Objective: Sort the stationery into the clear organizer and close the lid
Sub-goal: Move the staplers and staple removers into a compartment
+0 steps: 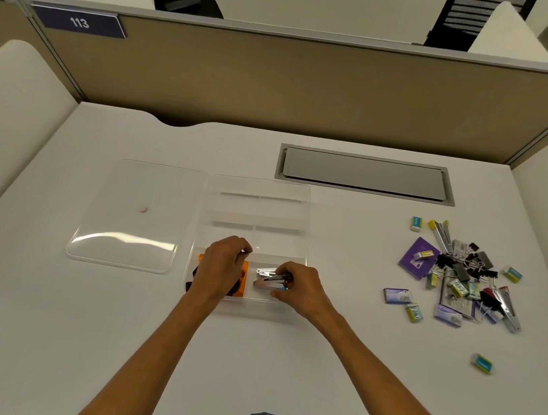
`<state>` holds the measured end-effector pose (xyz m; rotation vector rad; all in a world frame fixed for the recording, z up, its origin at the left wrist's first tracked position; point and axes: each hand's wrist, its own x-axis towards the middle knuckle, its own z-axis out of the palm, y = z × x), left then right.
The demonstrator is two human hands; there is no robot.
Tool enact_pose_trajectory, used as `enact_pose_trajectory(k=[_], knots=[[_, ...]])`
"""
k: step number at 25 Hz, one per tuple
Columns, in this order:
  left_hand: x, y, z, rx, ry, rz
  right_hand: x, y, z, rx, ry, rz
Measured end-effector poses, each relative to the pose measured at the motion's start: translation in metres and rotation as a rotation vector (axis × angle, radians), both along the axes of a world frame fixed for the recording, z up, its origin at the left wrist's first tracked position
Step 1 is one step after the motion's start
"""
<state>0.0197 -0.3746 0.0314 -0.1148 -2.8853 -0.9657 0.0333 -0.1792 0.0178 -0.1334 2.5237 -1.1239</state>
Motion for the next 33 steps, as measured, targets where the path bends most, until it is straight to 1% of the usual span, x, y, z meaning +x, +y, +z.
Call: enact_pose_trajectory(k=[2,7,11,13,15,19,21,23,25,27,29,33], knots=[[0.001,0.001,-0.002,0.014,0.000,-0.015,-0.004,-0.002,0.001,0.112,-0.016,0.080],[0.003,0.005,-0.005,0.025,0.009,-0.033,-0.012,-0.013,0.007,0.490,0.089,0.319],[0.004,0.008,-0.006,0.018,-0.019,-0.048,-0.018,-0.023,0.010,0.666,0.118,0.440],[0.005,0.009,-0.006,-0.001,-0.017,-0.068,-0.018,-0.025,0.010,0.710,0.138,0.464],[0.006,0.009,-0.007,-0.014,-0.017,-0.094,-0.017,-0.024,0.007,0.708,0.151,0.467],[0.006,0.014,-0.009,-0.017,-0.022,-0.107,-0.012,-0.012,0.008,0.593,0.181,0.471],[0.004,0.019,-0.009,-0.007,-0.006,-0.115,-0.011,0.003,0.015,0.441,0.182,0.417],[0.001,0.027,-0.008,0.008,0.008,-0.126,-0.010,0.029,0.024,0.274,0.211,0.287],[-0.004,0.037,-0.005,0.028,0.017,-0.145,-0.009,0.063,0.031,0.179,0.290,0.136],[-0.008,0.051,-0.003,0.053,0.026,-0.177,-0.007,0.104,0.035,0.168,0.332,-0.020],[-0.016,0.070,0.001,0.083,0.040,-0.211,-0.005,0.144,0.037,0.178,0.318,-0.160],[-0.028,0.125,0.008,0.108,0.055,-0.315,0.010,0.219,0.034,0.168,0.270,-0.373]])
